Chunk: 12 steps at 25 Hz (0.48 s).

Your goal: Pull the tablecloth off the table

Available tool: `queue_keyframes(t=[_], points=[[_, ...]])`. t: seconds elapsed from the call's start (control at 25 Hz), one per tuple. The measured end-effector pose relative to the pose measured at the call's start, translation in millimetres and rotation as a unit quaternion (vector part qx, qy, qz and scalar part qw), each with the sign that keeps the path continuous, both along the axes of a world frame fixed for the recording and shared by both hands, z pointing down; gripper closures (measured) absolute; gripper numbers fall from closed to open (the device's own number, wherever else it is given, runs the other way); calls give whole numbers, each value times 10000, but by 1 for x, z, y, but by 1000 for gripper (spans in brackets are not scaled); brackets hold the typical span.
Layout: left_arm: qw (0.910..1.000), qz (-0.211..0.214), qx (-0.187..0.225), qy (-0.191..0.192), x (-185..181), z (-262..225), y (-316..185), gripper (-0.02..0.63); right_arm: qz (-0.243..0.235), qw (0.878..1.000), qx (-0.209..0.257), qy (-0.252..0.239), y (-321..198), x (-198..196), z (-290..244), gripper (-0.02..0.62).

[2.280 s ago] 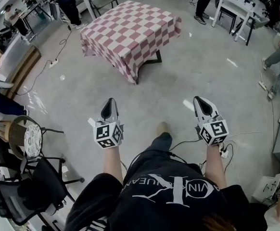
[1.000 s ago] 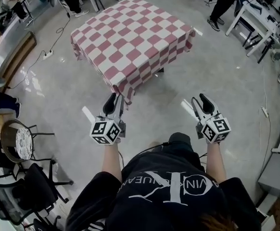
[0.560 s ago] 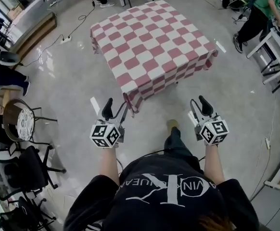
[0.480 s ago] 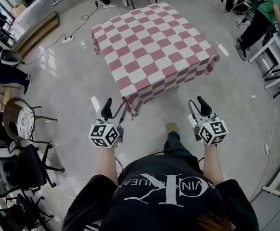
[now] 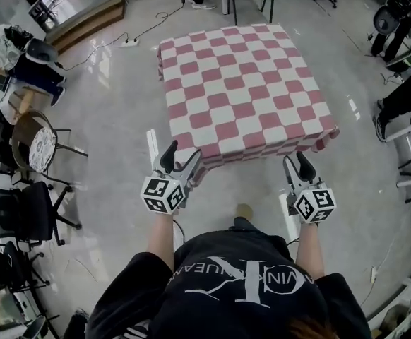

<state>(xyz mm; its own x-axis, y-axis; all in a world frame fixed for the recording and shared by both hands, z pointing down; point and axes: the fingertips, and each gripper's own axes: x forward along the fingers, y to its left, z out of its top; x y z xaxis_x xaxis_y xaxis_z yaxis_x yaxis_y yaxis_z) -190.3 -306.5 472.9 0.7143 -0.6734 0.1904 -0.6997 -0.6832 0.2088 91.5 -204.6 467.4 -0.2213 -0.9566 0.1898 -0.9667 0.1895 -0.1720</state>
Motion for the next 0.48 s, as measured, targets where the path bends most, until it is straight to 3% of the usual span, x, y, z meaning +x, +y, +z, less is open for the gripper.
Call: queue_keyframes(t=[0.28,0.48], points=[[9969,-786,-50,73,24,18,-13,275,-596,9982,4,95,-36,36,14,435],[9919,-1245,-188,-169,30,33,-20,222,-702,9975,-69,-18,-55,50,25,427]])
